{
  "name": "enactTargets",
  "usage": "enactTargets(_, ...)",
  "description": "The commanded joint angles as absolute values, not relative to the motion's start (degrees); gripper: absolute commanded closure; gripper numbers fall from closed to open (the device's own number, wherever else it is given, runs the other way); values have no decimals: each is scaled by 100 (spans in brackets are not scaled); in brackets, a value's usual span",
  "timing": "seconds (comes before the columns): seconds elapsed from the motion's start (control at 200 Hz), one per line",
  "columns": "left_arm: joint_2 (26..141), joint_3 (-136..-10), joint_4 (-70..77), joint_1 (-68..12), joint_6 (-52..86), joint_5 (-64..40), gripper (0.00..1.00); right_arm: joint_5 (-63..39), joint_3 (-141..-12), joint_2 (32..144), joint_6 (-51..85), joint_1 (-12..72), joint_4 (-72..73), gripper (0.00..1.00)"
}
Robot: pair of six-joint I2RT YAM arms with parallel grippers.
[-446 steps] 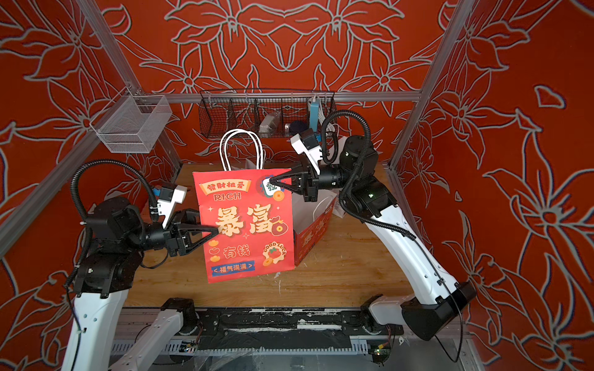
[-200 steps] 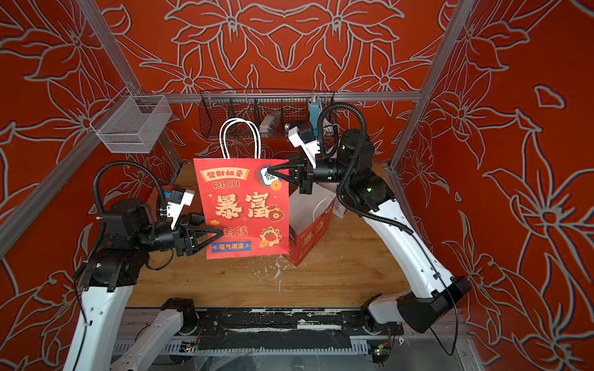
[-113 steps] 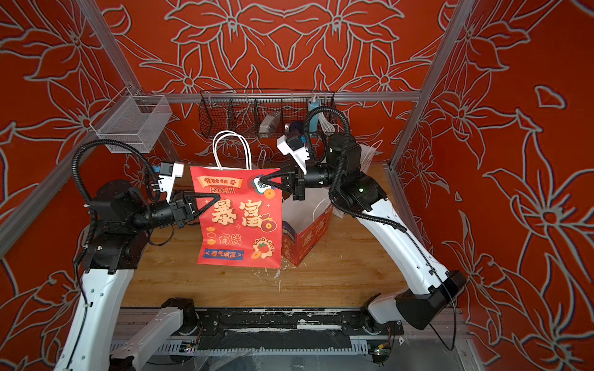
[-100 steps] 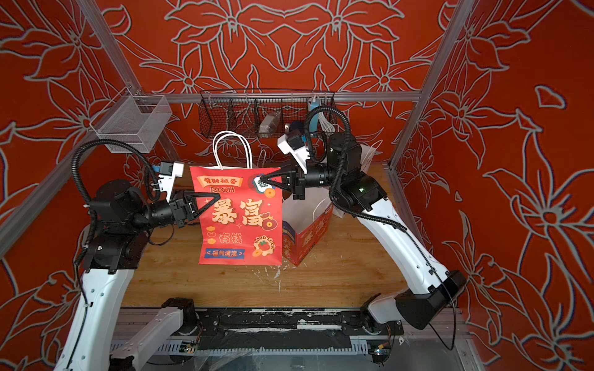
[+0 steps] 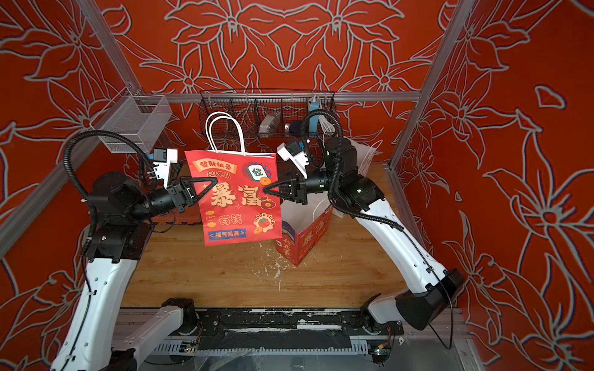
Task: Put away the paper bag
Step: Press the paper bag.
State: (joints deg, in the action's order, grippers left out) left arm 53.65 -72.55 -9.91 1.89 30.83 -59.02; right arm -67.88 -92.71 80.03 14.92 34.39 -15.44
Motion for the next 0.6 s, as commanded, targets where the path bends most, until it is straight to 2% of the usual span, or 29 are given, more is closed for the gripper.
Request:
enactTargets(0.0,5373,-7474,-459,254,3374,-5788,100,-7093,-9205,7827,1521,3461,-1478,100)
enactTargets(0.12,5387,-7587,-449,259,3453,-5820,100,-7011,-9202,7792,1381,3451,-1599,99)
enactTargets(0.145,5388,-7621,-463,261,3457,-5825,100,-6944,-9211,7788,1335,3447,-1668,86)
enactTargets(0.155,5388,-7638,-472,263,3461,-5822,100,-6904,-9211,7781,1309,3446,-1704,74)
enactTargets(0.165,5388,-7651,-478,263,3460,-5822,100,-6879,-9211,7779,1296,3445,-1731,67)
enactTargets(0.2,5379,-7708,-526,273,3452,-5822,100,-6787,-9212,7765,1238,3441,-1824,53)
enactTargets(0.265,5383,-7794,-570,286,3459,-5811,100,-6715,-9195,7724,1161,3446,-1940,45)
enactTargets(0.33,5396,-7876,-583,289,3488,-5786,100,-6705,-9135,7674,1114,3445,-1998,43)
enactTargets(0.375,5405,-7905,-546,289,3531,-5784,100,-6728,-9101,7662,1092,3445,-2028,43)
enactTargets(0.415,5422,-7918,-502,290,3565,-5775,100,-6779,-9088,7649,1086,3445,-2026,48)
enactTargets(0.545,5442,-7963,-416,294,3622,-5735,100,-6899,-9106,7599,1162,3446,-1953,88)
enactTargets(0.596,5444,-7963,-387,295,3642,-5696,100,-6912,-9107,7569,1192,3446,-1929,98)
